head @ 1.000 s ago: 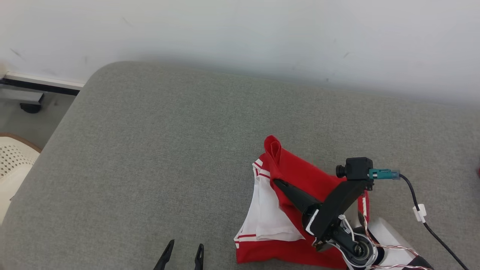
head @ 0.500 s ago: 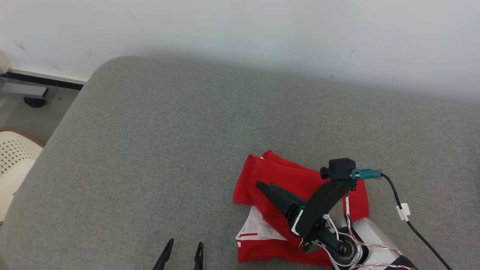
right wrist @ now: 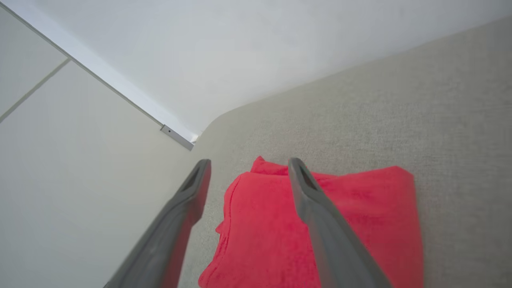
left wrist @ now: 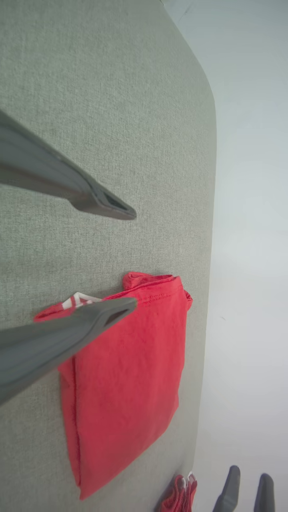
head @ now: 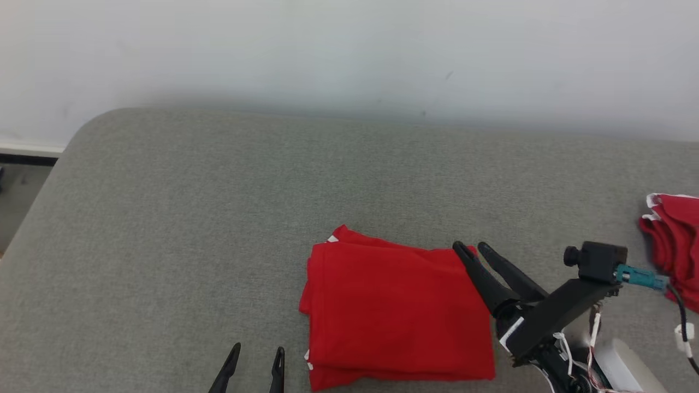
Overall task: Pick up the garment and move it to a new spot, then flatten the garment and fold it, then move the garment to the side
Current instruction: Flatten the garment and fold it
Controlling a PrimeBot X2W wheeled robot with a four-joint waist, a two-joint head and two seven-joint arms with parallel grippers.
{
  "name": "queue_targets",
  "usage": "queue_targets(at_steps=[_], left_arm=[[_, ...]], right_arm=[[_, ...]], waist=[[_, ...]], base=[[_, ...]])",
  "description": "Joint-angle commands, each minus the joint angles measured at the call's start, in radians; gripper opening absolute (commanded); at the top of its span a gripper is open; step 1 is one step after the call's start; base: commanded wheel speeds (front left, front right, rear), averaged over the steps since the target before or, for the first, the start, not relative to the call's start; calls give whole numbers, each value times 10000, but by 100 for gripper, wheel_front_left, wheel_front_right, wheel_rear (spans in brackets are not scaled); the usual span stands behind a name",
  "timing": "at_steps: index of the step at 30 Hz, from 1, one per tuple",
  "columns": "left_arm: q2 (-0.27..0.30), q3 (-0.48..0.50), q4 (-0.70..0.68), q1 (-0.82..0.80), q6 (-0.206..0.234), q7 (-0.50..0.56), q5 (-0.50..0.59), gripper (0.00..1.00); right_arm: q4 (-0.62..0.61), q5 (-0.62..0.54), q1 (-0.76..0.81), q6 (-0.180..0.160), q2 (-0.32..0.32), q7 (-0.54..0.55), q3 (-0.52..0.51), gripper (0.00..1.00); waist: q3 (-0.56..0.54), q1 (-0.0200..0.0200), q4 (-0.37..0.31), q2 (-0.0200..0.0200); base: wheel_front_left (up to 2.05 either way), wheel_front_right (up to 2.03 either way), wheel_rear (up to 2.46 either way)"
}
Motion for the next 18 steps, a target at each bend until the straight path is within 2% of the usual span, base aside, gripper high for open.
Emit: queue_targets(at_steps=[1, 6, 12, 18], left_arm=[[60, 80, -88, 81, 58, -31, -95, 100], [-24, 417, -258, 179, 206, -31, -191, 100], [-106, 796, -534, 409, 267, -32, -96, 100], [-245, 1296, -936, 643, 194, -32, 137, 100]], right_arm=[[-258, -320, 236, -24, -182, -404, -68, 100], [-509, -1406, 614, -24, -607, -1961, 37, 100], [298, -3557, 908, -24, -965, -3977, 140, 100], [772, -5224, 1371, -24, -497, -4780, -364, 100]], waist=[[-182, 0, -644, 0], [-272, 0, -1284, 0], [-605, 0, -1811, 0], [-796, 0, -2041, 0]], base=[[0, 0, 0], [0, 0, 0], [0, 0, 0], [0, 0, 0]])
